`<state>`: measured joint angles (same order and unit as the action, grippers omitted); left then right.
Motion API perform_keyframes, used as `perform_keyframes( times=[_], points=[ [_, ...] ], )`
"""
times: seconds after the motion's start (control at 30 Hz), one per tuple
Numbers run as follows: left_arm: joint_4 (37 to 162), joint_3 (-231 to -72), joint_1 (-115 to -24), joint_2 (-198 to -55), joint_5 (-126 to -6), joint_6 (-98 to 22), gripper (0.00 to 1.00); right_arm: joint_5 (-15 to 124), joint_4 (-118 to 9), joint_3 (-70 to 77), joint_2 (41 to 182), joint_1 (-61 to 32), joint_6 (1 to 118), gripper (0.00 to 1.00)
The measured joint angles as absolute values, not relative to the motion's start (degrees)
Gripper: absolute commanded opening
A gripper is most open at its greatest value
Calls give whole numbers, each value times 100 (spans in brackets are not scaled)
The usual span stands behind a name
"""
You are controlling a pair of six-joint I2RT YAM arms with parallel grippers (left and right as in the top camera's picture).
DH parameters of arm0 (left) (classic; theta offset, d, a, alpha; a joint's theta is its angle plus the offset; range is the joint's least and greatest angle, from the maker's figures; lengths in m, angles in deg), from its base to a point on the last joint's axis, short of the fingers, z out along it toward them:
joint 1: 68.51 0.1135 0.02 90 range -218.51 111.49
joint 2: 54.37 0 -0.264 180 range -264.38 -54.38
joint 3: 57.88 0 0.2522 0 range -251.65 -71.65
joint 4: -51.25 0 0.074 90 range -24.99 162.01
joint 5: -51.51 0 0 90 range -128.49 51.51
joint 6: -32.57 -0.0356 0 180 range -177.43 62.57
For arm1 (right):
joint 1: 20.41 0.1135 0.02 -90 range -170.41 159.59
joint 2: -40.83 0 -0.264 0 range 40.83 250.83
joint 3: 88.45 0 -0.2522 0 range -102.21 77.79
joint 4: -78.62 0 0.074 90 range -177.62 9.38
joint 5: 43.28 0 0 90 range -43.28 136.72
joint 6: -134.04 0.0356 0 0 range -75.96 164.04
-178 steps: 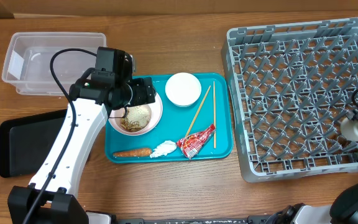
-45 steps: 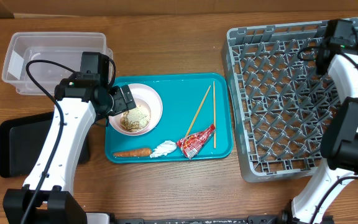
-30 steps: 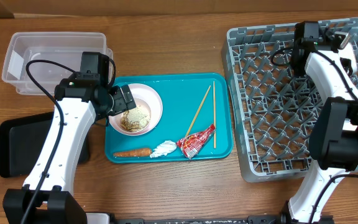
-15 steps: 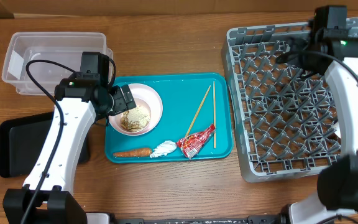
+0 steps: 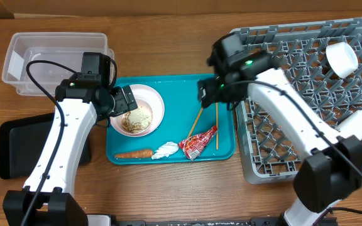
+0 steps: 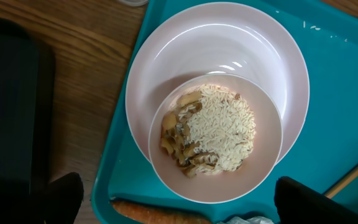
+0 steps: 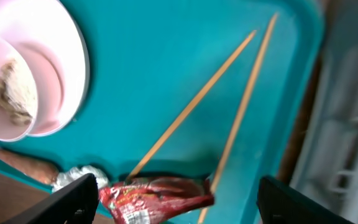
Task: Sort waste into correct bins and load items into the dishwasher
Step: 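Grasp the red snack wrapper with the left gripper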
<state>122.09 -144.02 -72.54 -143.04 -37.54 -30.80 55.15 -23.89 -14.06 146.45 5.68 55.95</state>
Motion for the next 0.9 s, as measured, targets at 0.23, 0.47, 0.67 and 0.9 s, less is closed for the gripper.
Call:
perform_keyframes(
  times=[0.23,0.47,0.67,0.9],
  points=[
    [12194,-14402,-7510,-14304,-4049,-3333,100,5076,-2313,-1284,14687,622,6073,88],
    [11921,-14402,-8764,-14304,-4183,-3983,100,4529,-1858,-1343,14499,-118,6198,95],
    [11595,-14402,-9774,-14485,-4233,-4573,100,4317,-1633,-1539,13701,-1552,6287,98],
    [11073,-14402,-10609,-15427,-4242,-5220,96,4287,-1161,-1605,13496,-2921,6333,98]
  ],
)
